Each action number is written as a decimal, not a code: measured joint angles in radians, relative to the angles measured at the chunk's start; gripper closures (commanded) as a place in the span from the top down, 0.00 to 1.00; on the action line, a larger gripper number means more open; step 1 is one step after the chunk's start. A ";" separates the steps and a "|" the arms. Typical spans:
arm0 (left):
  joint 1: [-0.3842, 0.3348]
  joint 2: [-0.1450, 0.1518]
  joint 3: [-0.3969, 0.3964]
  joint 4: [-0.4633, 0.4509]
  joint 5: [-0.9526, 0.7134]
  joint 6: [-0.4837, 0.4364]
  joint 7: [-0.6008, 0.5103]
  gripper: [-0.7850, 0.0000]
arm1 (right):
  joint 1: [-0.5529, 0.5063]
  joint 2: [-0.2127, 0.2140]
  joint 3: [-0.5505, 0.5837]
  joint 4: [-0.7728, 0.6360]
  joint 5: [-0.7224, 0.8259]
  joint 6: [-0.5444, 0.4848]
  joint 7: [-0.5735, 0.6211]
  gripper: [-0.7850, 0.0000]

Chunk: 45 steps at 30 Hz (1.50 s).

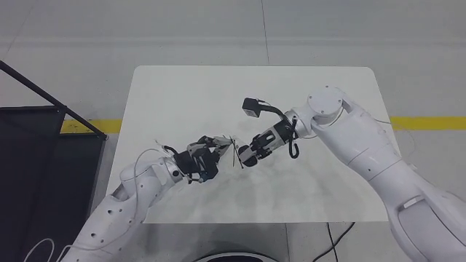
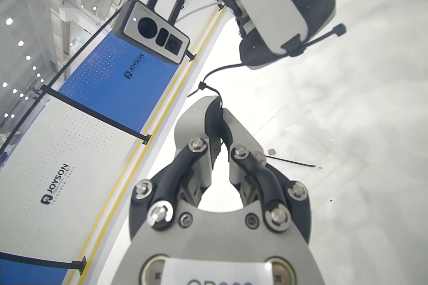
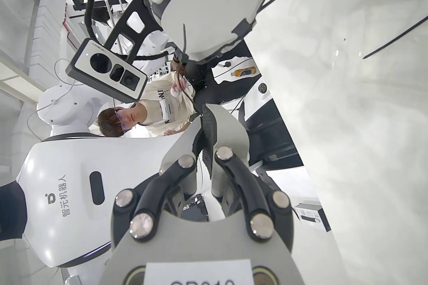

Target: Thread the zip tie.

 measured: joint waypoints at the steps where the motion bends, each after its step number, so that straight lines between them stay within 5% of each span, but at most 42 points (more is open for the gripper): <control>1: 0.001 0.000 0.001 -0.002 0.005 0.001 0.001 0.00 | 0.001 -0.001 -0.001 0.002 0.000 0.001 0.000 0.00; 38: 0.014 0.003 0.001 -0.015 0.023 0.027 0.027 0.00 | 0.057 -0.026 -0.071 0.062 0.036 0.059 0.000 0.00; 39: 0.014 0.002 0.000 -0.014 0.016 0.027 0.024 0.00 | 0.058 -0.026 -0.072 0.064 0.038 0.057 0.000 0.06; 40: 0.014 0.002 -0.002 -0.013 0.004 0.027 0.020 0.00 | 0.058 -0.026 -0.072 0.067 0.041 0.053 0.000 0.28; 41: 0.014 0.001 -0.003 -0.012 -0.005 0.026 0.017 0.00 | 0.057 -0.026 -0.071 0.069 0.043 0.049 0.000 0.38; 45: 0.011 0.000 -0.011 -0.005 -0.047 0.006 0.019 0.00 | 0.054 -0.022 -0.068 0.072 0.045 0.025 0.000 0.47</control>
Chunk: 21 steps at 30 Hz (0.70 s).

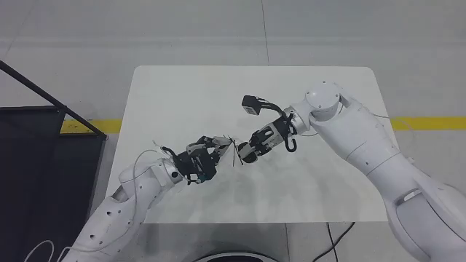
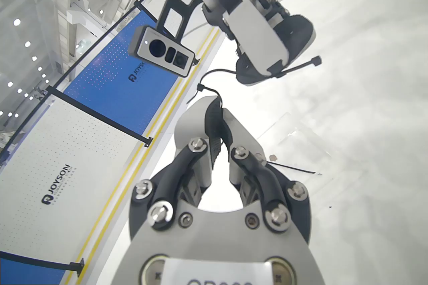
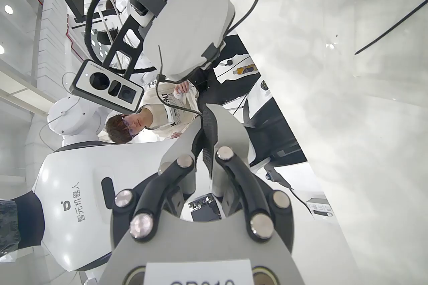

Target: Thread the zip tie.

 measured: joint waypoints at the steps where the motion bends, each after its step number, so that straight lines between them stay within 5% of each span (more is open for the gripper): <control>1: -0.002 0.000 -0.002 0.002 -0.009 -0.007 0.001 0.00 | -0.001 0.001 0.001 -0.001 0.000 -0.004 0.000 0.47; 15: -0.010 -0.001 -0.010 0.020 -0.081 -0.054 0.006 0.00 | -0.033 0.026 0.053 -0.003 0.026 -0.075 0.000 0.47; 21: -0.017 0.000 -0.037 0.039 -0.203 -0.132 0.027 0.00 | -0.065 0.053 0.106 0.012 -0.017 -0.153 -0.032 0.89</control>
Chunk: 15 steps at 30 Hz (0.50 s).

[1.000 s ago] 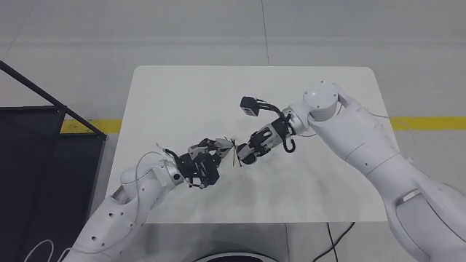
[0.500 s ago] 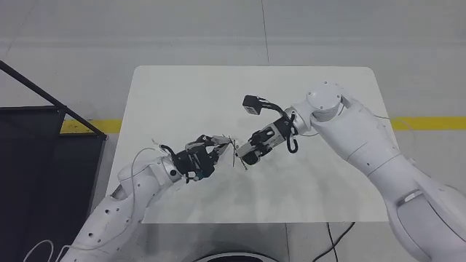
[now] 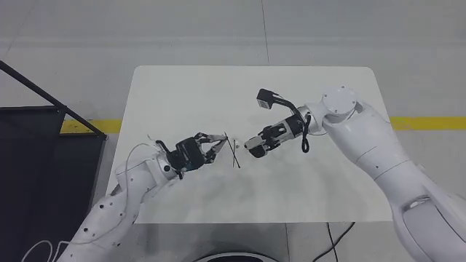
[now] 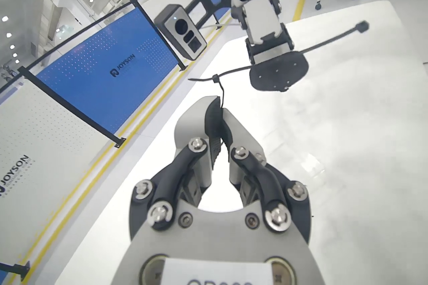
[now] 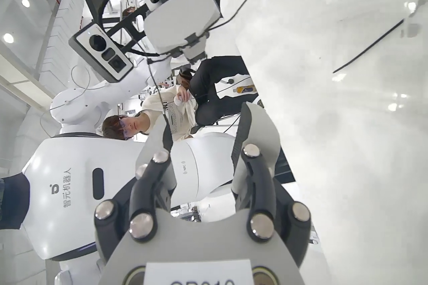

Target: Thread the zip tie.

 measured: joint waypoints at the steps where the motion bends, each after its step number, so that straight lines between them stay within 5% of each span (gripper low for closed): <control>1: 0.000 0.000 -0.006 0.003 -0.034 -0.021 0.004 0.00 | -0.007 0.006 0.006 -0.004 -0.025 0.004 -0.018 1.00; 8: -0.024 0.002 -0.039 0.043 -0.269 -0.220 -0.031 0.00 | -0.013 0.011 0.011 -0.006 -0.044 0.022 -0.038 1.00; 15: -0.025 0.002 -0.039 0.044 -0.272 -0.224 -0.034 0.00 | -0.013 0.011 0.011 -0.006 -0.044 0.022 -0.038 1.00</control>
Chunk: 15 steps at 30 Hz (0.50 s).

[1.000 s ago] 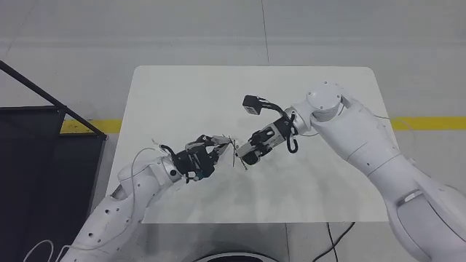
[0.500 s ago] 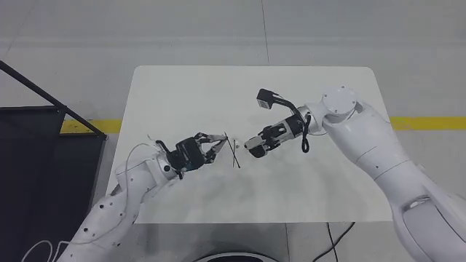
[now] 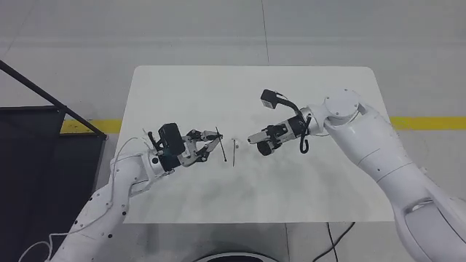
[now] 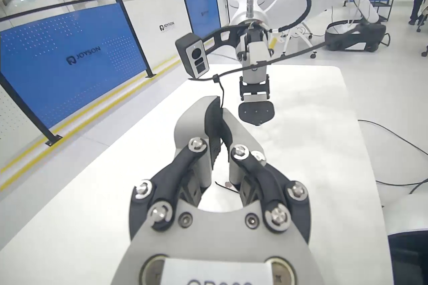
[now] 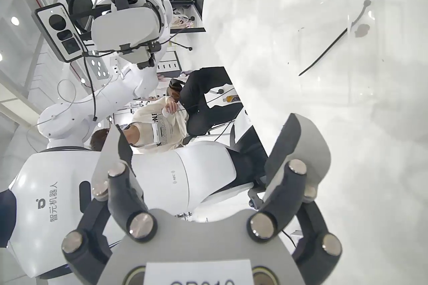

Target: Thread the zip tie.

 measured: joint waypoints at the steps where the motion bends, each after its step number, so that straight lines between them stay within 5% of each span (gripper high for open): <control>1: 0.000 0.000 0.000 0.000 0.000 0.000 0.000 0.00 | 0.000 0.000 0.000 0.000 0.000 0.000 0.000 1.00; 6: 0.008 -0.002 0.001 -0.001 -0.023 0.018 -0.016 0.00 | -0.008 0.003 0.001 -0.027 -0.034 -0.032 -0.032 1.00; 15: 0.010 -0.015 -0.001 0.012 -0.219 0.094 -0.162 0.00 | -0.121 0.067 0.073 -0.222 -0.464 -0.297 -0.354 1.00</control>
